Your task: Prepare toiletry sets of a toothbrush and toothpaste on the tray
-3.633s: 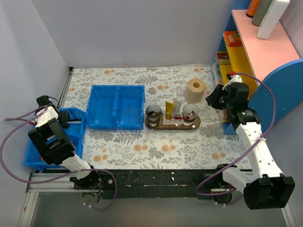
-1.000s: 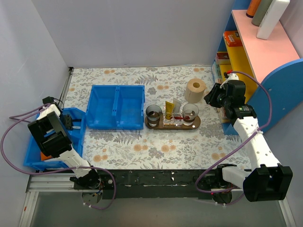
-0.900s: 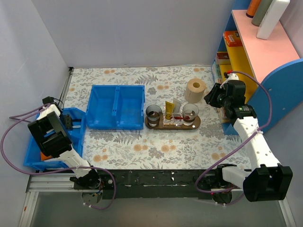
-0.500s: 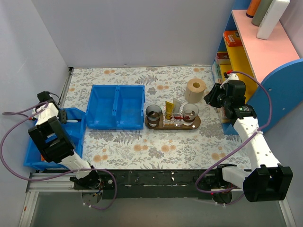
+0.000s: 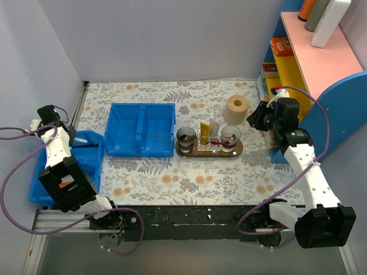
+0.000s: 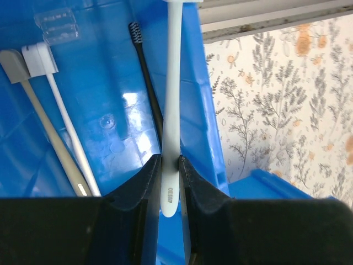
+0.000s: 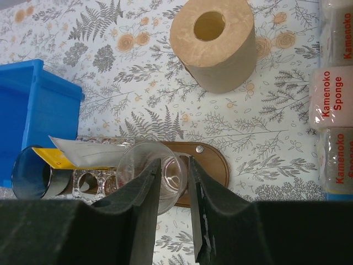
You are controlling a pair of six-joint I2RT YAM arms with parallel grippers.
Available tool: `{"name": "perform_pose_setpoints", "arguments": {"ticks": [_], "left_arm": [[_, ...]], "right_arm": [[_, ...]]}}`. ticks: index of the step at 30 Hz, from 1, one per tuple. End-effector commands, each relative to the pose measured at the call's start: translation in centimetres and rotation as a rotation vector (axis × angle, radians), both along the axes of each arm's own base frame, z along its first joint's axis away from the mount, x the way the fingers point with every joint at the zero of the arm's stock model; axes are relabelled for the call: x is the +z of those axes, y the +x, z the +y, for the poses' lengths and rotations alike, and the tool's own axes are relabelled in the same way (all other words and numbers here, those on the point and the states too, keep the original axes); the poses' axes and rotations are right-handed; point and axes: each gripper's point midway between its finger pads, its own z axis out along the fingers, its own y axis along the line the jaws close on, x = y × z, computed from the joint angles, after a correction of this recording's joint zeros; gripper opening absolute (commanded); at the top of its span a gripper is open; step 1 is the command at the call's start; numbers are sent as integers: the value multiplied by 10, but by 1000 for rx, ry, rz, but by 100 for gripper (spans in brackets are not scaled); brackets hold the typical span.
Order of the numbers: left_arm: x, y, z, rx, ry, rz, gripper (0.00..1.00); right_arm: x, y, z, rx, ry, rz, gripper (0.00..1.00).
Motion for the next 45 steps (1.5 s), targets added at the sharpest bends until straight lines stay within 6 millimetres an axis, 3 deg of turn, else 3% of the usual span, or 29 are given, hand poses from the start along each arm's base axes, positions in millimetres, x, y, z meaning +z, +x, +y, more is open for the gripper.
{"name": "perform_pose_setpoints", "arguments": {"ticks": [1, 5, 9, 11, 14, 18, 24, 29, 30, 31, 32, 33, 36, 37, 41, 45], "left_arm": [[36, -12, 0, -58, 110, -42, 0], [54, -18, -5, -117, 178, -85, 0], [89, -18, -13, -238, 301, -143, 0], [107, -14, -17, -297, 368, -168, 0], [130, 1, -40, -449, 481, -176, 0], [154, 38, -102, -721, 592, -209, 0], [177, 77, -171, -941, 638, -283, 0], [173, 96, -231, -1066, 653, -273, 0], [166, 99, -257, -1122, 663, -261, 0], [170, 101, -271, -1143, 676, -270, 0], [170, 102, -287, -1167, 673, -283, 0], [170, 99, -316, -1234, 650, -319, 0], [178, 91, -357, -1294, 611, -392, 0], [191, 86, -364, -1298, 611, -451, 0], [199, 56, -400, -1419, 567, -554, 0], [198, 22, -424, -1543, 500, -616, 0]], "right_arm": [[36, 1, 1, 11, 18, -94, 34], [37, -5, 3, 32, 17, -103, 34], [42, -8, 3, 45, 5, -120, 34], [47, -9, 4, 52, 4, -133, 34], [52, -11, 5, 67, 1, -149, 34], [61, -11, 6, 86, -14, -172, 34], [79, -10, 5, 95, -32, -217, 34], [92, -10, 6, 108, -38, -239, 34], [96, -9, 7, 114, -41, -246, 34], [99, -10, 12, 143, -37, -253, 34], [99, -9, 13, 154, -33, -249, 34], [109, -8, 15, 164, -30, -270, 34], [128, -9, 31, 244, 4, -300, 35], [133, -9, 36, 259, 14, -309, 35], [151, -8, 68, 349, 67, -338, 39], [159, -22, 123, 475, 97, -348, 43]]}}
